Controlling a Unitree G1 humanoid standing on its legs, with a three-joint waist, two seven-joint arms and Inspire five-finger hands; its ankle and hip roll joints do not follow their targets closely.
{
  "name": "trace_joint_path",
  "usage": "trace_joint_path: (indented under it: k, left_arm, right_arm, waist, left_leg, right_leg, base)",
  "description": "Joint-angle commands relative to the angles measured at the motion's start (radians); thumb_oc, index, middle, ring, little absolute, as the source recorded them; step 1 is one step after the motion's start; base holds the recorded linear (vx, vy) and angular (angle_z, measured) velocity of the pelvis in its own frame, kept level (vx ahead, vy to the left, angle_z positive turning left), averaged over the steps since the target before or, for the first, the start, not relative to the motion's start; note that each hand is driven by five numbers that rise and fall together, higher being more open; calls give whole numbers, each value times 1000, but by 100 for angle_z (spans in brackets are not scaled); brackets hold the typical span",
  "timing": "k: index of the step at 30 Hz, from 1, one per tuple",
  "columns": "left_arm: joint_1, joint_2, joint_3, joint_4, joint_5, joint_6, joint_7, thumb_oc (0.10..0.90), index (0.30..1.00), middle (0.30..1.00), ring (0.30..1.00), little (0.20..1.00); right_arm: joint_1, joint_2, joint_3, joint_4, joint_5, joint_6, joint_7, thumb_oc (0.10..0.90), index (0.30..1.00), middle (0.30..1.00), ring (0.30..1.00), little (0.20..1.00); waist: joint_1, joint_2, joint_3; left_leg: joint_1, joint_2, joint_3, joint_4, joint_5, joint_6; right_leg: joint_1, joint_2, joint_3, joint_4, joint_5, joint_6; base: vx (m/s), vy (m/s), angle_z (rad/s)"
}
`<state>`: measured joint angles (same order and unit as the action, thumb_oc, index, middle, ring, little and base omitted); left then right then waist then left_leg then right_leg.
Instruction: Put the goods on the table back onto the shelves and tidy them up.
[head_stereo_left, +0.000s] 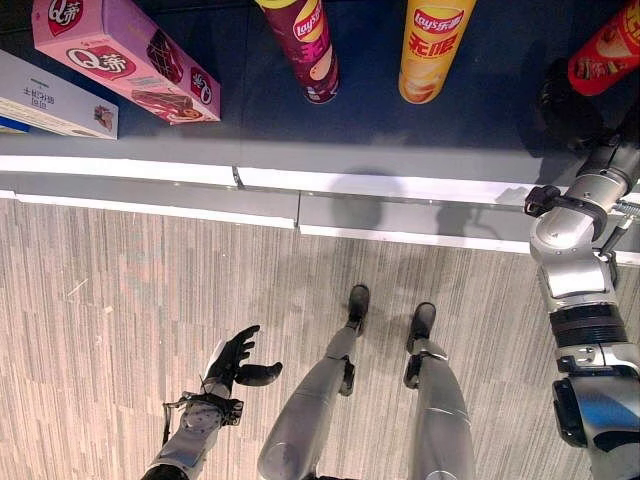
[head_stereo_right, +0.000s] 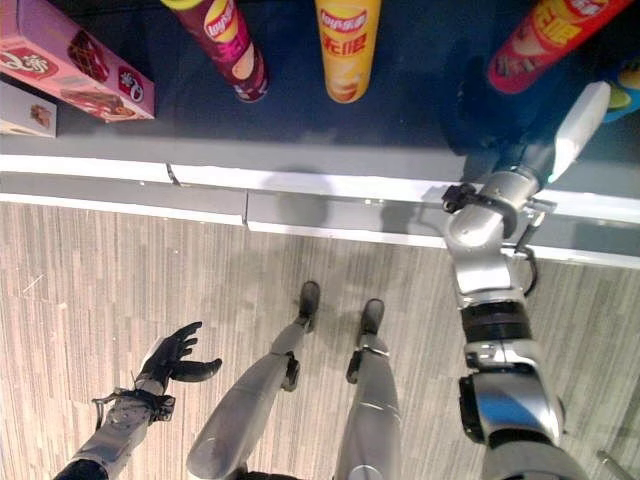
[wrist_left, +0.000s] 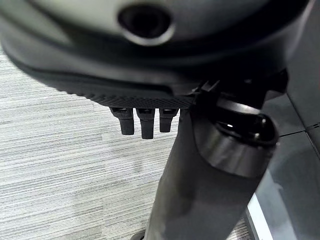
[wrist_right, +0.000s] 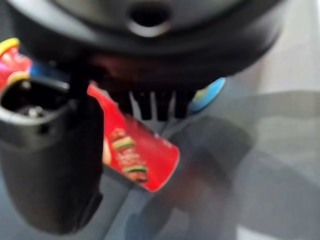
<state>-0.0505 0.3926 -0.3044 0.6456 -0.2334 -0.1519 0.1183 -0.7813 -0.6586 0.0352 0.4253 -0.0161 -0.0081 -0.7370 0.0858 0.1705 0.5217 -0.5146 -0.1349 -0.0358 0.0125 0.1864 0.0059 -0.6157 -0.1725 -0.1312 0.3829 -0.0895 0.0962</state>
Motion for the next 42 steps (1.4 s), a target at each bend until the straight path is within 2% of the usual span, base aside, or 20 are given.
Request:
trace_joint_path:
  k: [1, 12, 24, 29, 34, 37, 42]
  left_arm:
    - [74, 86, 15, -40, -14, -20, -3, 800, 900, 900, 900, 900]
    - [71, 84, 21, -40, -15, -18, -2, 800, 900, 900, 900, 900]
    - [63, 71, 25, -29, -6, -16, 6, 800, 900, 900, 900, 900]
    - [55, 57, 31, -20, -3, -9, 17, 800, 900, 900, 900, 900]
    - [45, 52, 39, -14, -1, -2, 20, 800, 900, 900, 900, 900]
    - [50, 46, 45, -9, 4, 4, 17, 800, 900, 900, 900, 900]
    - [60, 23, 46, 34, 29, 14, 17, 800, 900, 900, 900, 900]
  right_arm:
    - [-115, -117, 20, -59, -7, -88, -5, 800, 900, 900, 900, 900]
    - [-97, -78, 42, -86, -16, -96, 22, 800, 900, 900, 900, 900]
    - [-64, -58, 7, -116, -48, -88, -3, 800, 900, 900, 900, 900]
    - [-24, -26, -78, -293, -118, -98, -65, 800, 900, 900, 900, 900]
    - [17, 7, -127, -462, -169, -115, -68, 800, 900, 900, 900, 900]
    - [65, 40, -153, -569, -194, -134, -52, 800, 900, 900, 900, 900]
    - [197, 96, -191, -714, -243, -149, -19, 800, 900, 900, 900, 900]
  waist:
    - [-8, -16, -2]
    - [-5, -16, -2]
    - [-12, -20, -2]
    - [-20, -25, -2]
    - [-35, -41, -2]
    - [-45, -54, -2]
    - [-74, -93, -19]
  left_leg:
    - [21, 65, -2, 149, -225, -51]
    - [20, 63, -4, 155, -227, -50]
    - [16, 59, -1, 160, -225, -47]
    - [31, 60, 1, 170, -244, -44]
    - [32, 54, 1, 181, -244, -40]
    - [46, 56, 2, 188, -250, -39]
    - [75, 62, 10, 198, -263, -35]
  right_leg:
    - [68, -104, -7, -316, 291, 108]
    - [70, -105, -7, -311, 289, 106]
    - [68, -110, -2, -313, 293, 107]
    - [84, -105, 0, -313, 286, 110]
    - [90, -111, 5, -315, 291, 109]
    - [105, -110, 5, -316, 292, 110]
    - [142, -108, 3, -328, 299, 111]
  base:
    - [0, 0, 0]
    - [0, 0, 0]
    - [0, 0, 0]
    - [-6, 5, 0]
    - [-14, 8, 0]
    - [0, 0, 0]
    - [-22, 32, 0]
